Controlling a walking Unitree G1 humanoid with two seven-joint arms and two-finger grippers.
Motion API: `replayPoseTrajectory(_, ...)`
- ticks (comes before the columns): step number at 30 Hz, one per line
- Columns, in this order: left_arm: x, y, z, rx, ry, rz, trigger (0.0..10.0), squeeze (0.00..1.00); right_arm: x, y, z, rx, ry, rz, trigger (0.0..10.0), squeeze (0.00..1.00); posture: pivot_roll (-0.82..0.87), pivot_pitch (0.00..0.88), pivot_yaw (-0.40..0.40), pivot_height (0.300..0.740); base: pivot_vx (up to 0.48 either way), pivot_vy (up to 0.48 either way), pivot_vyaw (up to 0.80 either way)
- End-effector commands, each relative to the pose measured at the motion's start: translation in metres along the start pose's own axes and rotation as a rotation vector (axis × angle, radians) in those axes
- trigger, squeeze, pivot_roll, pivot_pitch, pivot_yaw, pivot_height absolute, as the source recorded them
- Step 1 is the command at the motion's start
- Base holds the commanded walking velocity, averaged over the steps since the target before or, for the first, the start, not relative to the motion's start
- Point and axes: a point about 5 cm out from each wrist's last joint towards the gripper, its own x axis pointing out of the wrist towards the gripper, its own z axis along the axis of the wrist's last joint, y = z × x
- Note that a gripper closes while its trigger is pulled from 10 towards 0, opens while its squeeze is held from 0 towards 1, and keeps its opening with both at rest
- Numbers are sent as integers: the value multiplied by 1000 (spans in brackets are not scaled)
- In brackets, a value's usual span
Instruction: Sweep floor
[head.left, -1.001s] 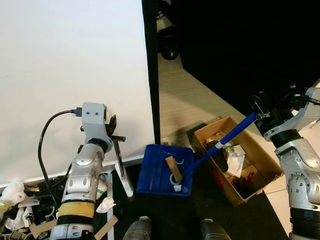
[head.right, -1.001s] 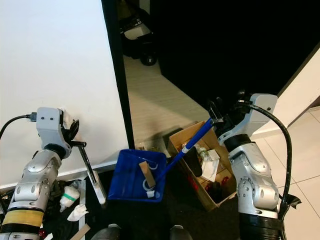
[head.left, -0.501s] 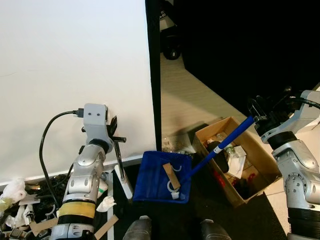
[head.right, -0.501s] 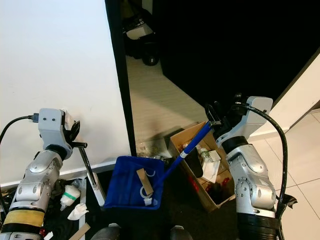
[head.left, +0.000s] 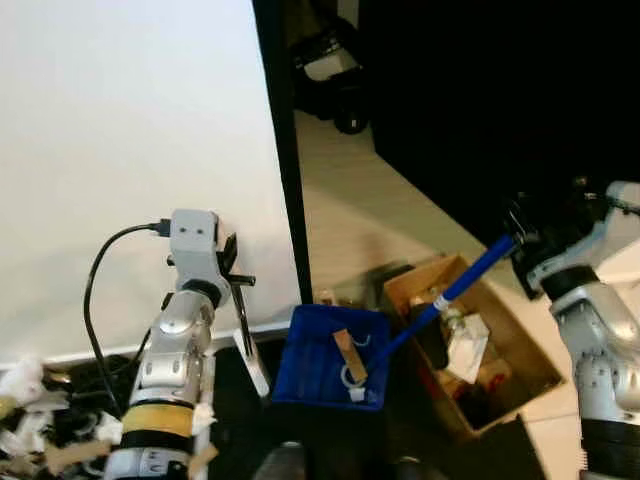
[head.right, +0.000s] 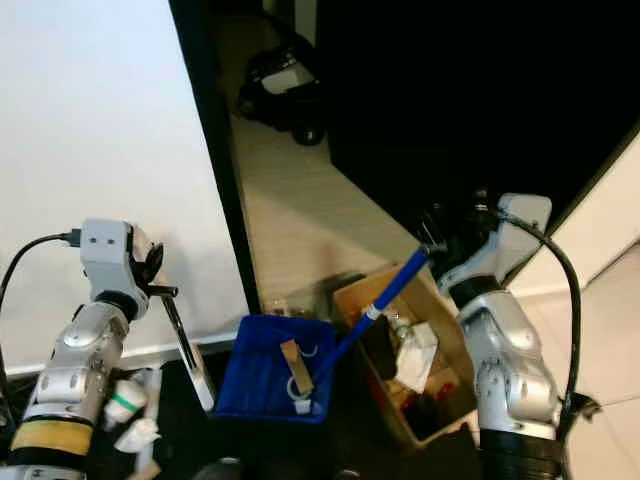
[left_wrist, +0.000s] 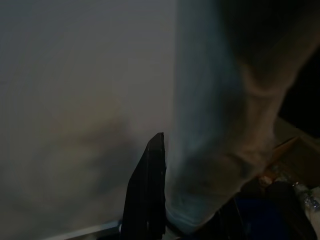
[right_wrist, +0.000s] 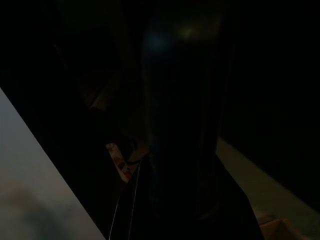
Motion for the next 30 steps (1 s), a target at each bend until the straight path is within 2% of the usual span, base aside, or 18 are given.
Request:
replayPoseTrajectory(1,0,1,2,18,-14,2,10000,0,-2,-1,6,12,-38,0,10000,0,77,115,20,740,244,-322,0)
replayPoseTrajectory(13,-1,3,2,16,-16,5,10000,0,-1,0,5,16,-37,5,10000,0,79,117,20,740,221,-315,0)
replayPoseTrajectory(30,-1,4,2,-12,-30,17,10000,0,0,1,7,18,-47,14,10000,0,77,114,21,740,0,0,0)
